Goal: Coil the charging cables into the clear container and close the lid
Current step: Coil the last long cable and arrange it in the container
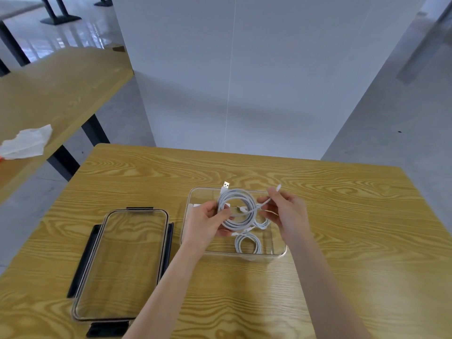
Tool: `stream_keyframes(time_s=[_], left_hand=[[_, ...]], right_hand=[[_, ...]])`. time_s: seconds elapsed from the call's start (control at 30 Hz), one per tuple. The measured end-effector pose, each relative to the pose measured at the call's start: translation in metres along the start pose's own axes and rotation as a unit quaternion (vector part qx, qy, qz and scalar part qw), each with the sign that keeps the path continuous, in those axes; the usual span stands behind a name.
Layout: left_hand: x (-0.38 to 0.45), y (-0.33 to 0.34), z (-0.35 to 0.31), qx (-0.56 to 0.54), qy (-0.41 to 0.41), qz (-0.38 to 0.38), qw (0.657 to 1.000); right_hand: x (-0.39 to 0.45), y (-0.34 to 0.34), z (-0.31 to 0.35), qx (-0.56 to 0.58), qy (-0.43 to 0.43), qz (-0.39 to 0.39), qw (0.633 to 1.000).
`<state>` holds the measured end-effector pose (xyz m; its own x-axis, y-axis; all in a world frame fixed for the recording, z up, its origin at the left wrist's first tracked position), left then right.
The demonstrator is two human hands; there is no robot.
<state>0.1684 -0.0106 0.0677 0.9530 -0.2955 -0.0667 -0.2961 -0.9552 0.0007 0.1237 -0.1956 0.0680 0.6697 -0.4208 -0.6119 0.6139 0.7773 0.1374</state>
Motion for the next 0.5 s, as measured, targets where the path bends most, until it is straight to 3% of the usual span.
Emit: stream_keyframes(time_s=[0.1,0.27,0.5], left_hand=[[-0.003,0.007,-0.003,-0.008,0.008,0.021,1.000],[-0.004,0.008,0.001,0.006,0.007,0.012,1.000],[-0.005,0.015,0.011,0.023,-0.014,0.018,0.999]], right_hand=[[0.008,-0.001,-0.004,-0.032,0.020,-0.024,0.999],[0.011,0.002,0.002,-0.242,-0.037,-0.054,0.968],[0.007,0.019,0.003,-0.437,-0.121,-0.077,0.888]])
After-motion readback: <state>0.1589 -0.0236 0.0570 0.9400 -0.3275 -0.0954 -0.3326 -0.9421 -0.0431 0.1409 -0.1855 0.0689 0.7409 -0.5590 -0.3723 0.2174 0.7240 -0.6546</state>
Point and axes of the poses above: each hand's wrist, its own x-axis towards the middle knuckle, its own y-axis out of the palm, z = x × y, the point moved 8 cm from there along x, towards the middle knuckle, and after that the axes turned 14 degrees about y, right-handed, at the moved point
